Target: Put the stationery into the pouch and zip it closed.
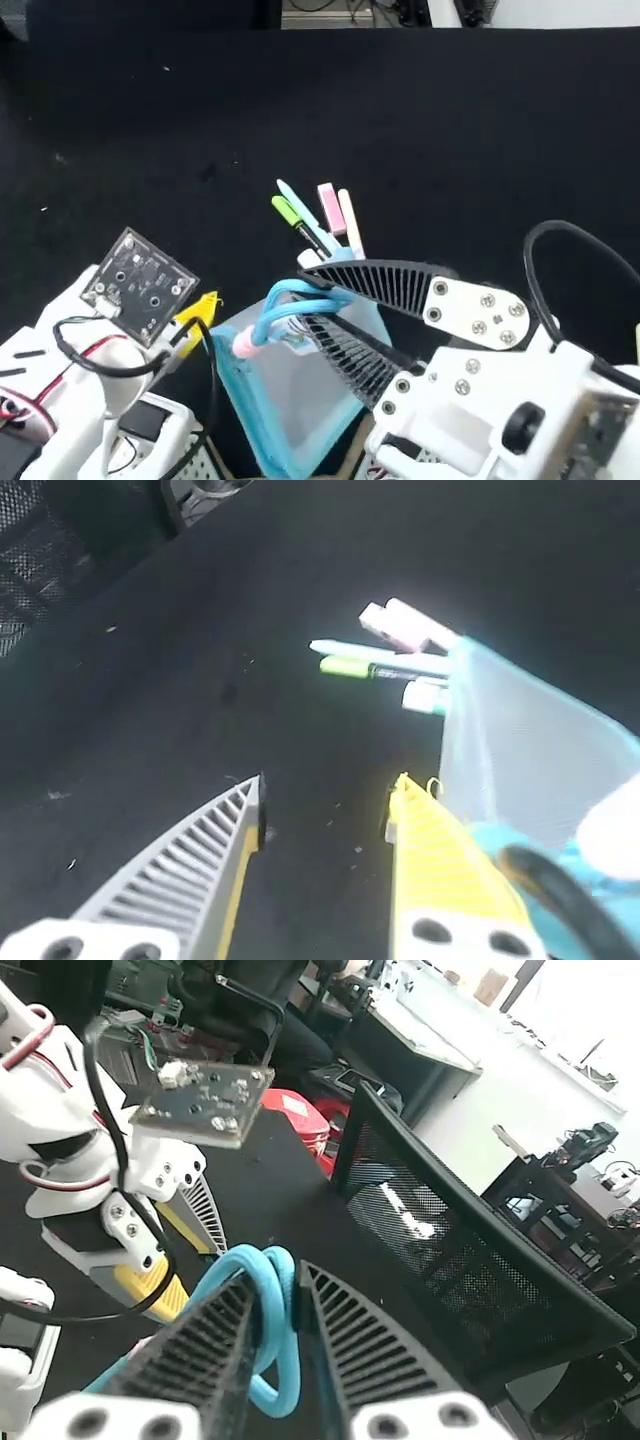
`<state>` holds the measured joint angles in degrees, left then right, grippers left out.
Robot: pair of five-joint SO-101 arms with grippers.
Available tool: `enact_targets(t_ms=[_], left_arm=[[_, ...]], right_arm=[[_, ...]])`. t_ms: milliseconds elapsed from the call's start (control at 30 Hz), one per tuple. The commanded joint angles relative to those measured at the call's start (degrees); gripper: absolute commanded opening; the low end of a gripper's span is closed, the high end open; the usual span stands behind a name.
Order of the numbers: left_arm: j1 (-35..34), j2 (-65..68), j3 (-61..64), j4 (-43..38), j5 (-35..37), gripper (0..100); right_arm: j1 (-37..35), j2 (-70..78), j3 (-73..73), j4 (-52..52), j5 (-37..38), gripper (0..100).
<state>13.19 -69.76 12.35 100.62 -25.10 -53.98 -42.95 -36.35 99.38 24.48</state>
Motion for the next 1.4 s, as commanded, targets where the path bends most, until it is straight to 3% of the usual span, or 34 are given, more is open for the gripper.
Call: enact_targets(t_ms=[0,533,700,1100,1367], left_arm=[[-1.6,-0.2,-0.2,0.3,-2.3,21],[-1.3,-21.8,9.5,0.2,-1.1,21],[-1.1,-22.9,9.5,0.2,-0.2,21],[13.0,-22.8,14.6,0.4,-0.4,21],[14.0,-22.8,19.8,0.3,-0.7,21]], right_arm=[[0.7,-0.1,0.2,0.2,0.4,1.1],[0.7,-0.1,0.2,0.2,0.5,1.1],[0.7,-0.1,0.2,-0.1,0.4,1.1],[0.7,-0.1,0.2,0.3,0.4,1.1],[0.7,-0.1,0.2,0.3,0.4,1.1]])
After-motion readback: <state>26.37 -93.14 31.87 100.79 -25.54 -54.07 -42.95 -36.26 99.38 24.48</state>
